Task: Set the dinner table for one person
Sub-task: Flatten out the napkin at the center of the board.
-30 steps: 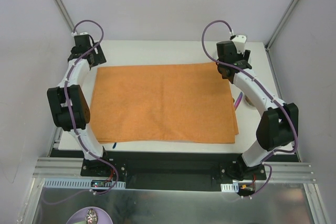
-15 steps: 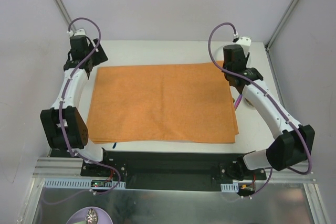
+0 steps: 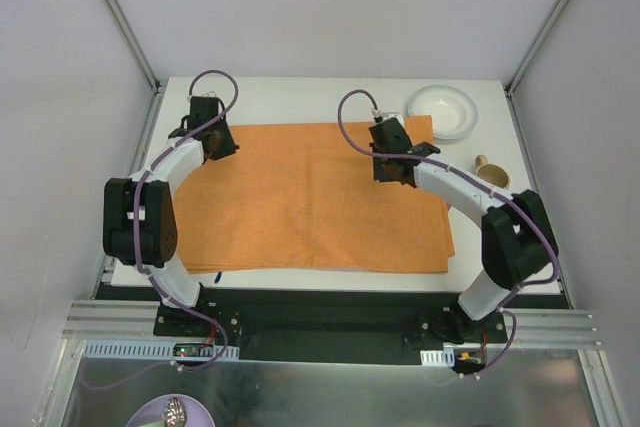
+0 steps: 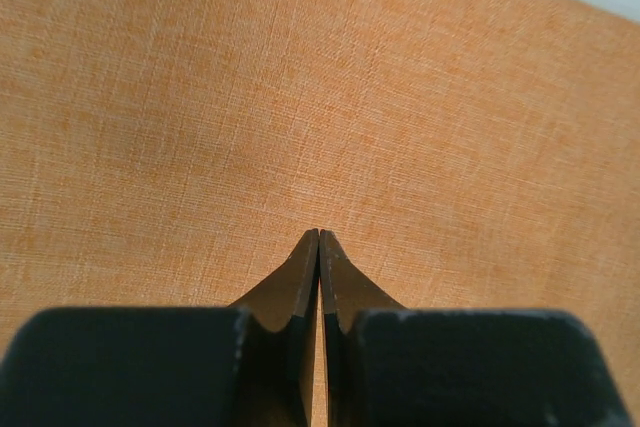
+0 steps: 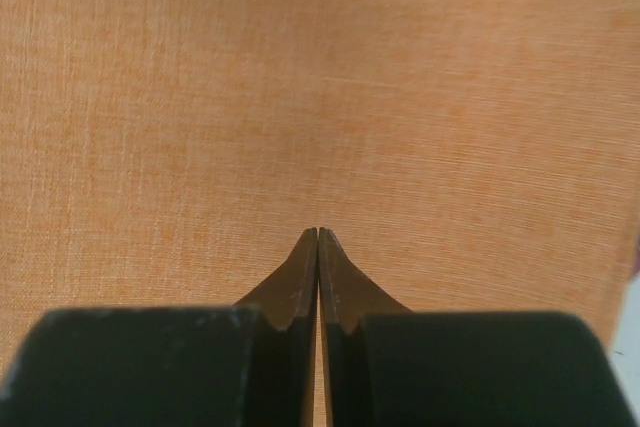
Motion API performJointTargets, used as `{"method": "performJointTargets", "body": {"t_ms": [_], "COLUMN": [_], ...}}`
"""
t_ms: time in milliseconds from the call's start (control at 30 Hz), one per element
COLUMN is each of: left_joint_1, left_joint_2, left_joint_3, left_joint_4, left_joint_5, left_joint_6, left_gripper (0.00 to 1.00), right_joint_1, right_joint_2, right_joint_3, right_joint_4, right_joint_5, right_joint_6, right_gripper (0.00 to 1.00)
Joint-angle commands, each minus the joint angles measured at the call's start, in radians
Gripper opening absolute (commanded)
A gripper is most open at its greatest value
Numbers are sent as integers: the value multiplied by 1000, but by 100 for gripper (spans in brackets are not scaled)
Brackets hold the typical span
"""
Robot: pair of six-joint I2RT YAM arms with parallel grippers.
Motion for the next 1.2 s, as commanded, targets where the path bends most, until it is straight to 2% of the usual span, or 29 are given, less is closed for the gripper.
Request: {"method": "performJointTargets", "body": {"t_ms": [0,300,467,667,1167], "left_joint_1": [-6,-9,-21,-42,-56], "left_joint_2": [61,170,274,347,407], "left_joint_3": [8,37,120,197,285], "left_joint_4": [6,0,-31,-67,-104], "left_joint_5": [22,69,104,109,120], "left_joint_6": [-36,-26,-16,-3,1], "left_gripper": [0,0,0,0,0], "right_joint_1": [13,16,10,-22,-176], "right_joint_2": [92,210,268,311,327], "right_joint_3": [34,65,106,127,160], "right_joint_4": [57,69,31,-17,-95], "right_joint_5": [-171,-260,-265,-240,-148], "right_joint_6": [38,37,38,51,12], "right_gripper": [1,1,1,1,1]}}
